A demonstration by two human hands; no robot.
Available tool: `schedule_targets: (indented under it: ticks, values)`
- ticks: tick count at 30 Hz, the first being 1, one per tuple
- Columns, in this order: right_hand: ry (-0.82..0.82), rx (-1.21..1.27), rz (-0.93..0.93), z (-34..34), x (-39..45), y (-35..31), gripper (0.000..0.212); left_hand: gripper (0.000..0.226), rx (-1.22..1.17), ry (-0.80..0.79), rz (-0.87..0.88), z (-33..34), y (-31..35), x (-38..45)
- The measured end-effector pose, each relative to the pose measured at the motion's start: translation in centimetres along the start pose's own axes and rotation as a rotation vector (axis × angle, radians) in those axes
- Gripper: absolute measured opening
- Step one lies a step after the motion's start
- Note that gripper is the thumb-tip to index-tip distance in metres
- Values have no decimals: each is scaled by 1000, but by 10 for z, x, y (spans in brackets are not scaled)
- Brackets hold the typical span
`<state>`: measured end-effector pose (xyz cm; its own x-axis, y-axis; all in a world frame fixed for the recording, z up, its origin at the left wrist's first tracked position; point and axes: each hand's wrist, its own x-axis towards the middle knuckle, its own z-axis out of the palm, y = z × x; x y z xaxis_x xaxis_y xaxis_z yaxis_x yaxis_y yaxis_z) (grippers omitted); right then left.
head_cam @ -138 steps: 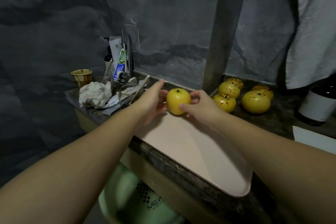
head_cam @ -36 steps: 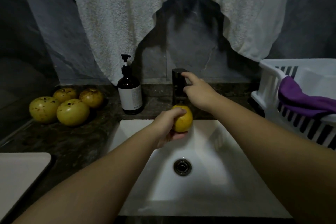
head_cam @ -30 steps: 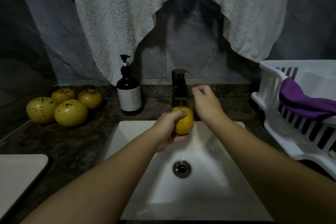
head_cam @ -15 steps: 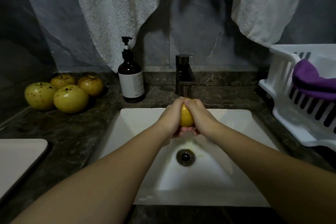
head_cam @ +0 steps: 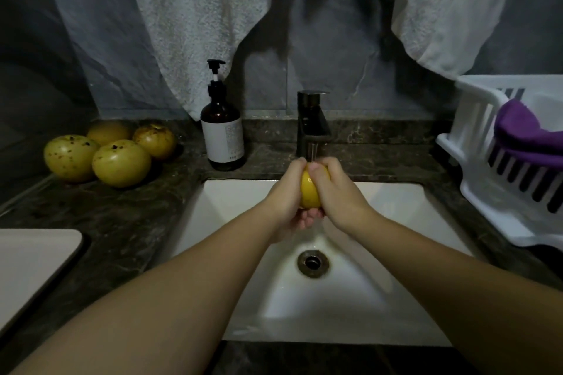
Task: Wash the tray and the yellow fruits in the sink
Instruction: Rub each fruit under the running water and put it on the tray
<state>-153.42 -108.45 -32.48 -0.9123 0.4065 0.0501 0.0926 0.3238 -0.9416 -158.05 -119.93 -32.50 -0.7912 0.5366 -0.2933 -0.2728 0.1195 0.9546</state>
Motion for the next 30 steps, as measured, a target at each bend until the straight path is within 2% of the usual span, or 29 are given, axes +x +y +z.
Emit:
schedule_targets:
  ticks: [1, 3, 4, 8, 9, 12, 13, 15, 16, 17, 20, 24, 28, 30]
  values:
    - [-12, 14, 20, 0, 0, 0, 41, 70, 4, 0, -6, 0, 1, -1]
    - [-78, 122, 208, 0, -2, -2, 51, 65, 71, 43, 46, 3, -2, 1]
    - [-83, 129, 244, 0, -2, -3, 54, 61, 88, 71, 75, 4, -2, 0]
    - [71, -36, -67, -1, -1, -2, 40, 71, -8, 15, 29, 4, 3, -3]
    - [58, -29, -43, -2, 0, -2, 42, 73, 1, 19, 36, 5, 4, -4]
    - [-71, 83, 220, -2, -3, -7, 58, 67, 129, 95, 109, 7, 1, -4]
    - [-64, 48, 194, -2, -4, -7, 59, 68, 133, 82, 102, 8, 0, -5]
    - [52, -137, -29, -2, -2, -2, 53, 73, 70, 19, 41, 5, 0, -4]
    - [71, -149, -76, -1, -3, -2, 49, 75, 47, 6, 21, 4, 1, -4]
    - [53, -129, -63, -1, -3, -2, 47, 76, 37, 10, 29, 4, 2, -5]
    - [-64, 60, 180, 1, -4, -6, 54, 74, 117, 81, 108, 5, -2, -1]
    - [81, -163, -76, 4, -5, -1, 53, 80, 20, 35, -1, 4, -1, -4]
    - [-20, 49, 207, 4, -3, -8, 59, 72, 124, 124, 100, 6, -2, -1]
    - [45, -109, 58, 4, -3, -5, 55, 78, 56, 50, -12, 5, -2, -4]
